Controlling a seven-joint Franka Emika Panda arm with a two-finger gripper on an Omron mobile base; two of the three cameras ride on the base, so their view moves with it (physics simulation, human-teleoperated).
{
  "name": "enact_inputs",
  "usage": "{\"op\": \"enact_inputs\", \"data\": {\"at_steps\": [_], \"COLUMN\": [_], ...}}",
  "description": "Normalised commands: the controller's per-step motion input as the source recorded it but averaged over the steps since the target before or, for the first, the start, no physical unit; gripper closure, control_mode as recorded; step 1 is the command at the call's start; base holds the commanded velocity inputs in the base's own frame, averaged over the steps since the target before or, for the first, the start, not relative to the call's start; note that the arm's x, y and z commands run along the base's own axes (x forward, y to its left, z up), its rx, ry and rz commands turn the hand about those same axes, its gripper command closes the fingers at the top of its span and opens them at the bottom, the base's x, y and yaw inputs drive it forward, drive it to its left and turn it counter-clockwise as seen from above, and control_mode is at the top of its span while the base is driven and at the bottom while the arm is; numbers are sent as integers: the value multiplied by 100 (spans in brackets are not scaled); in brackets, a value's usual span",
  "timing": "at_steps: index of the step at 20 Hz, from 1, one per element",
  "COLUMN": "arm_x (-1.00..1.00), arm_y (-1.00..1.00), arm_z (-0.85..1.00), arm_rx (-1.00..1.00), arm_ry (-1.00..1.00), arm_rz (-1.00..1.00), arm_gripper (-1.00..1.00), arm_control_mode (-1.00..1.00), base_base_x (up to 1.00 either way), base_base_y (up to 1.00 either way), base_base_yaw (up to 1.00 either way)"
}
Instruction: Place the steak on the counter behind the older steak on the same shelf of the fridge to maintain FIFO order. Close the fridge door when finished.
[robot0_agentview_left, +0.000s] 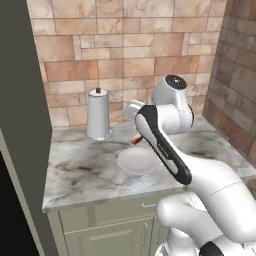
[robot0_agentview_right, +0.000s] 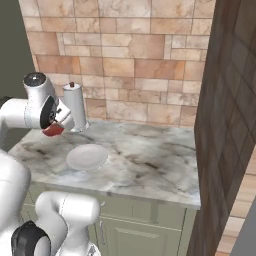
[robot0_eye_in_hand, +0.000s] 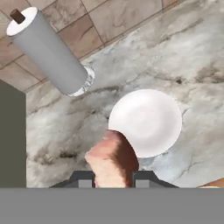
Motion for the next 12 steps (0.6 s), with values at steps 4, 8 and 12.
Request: {"op": "enact_inputs", "data": {"at_steps": [4,8,12], "arm_x": [-70,-69,-15], "arm_y": [0,-7,-7], "arm_z": [79,51,0], "arm_rx": [3,7,4], "arm_ry": [-25,-30,-6], "arm_rz": [-11,-12,0], "arm_gripper": [100,100,100], "arm_control_mode": [-100,-100,-100], "base_base_x": [0,0,0], "base_base_y": [0,0,0], "base_base_yaw": [0,0,0]}}
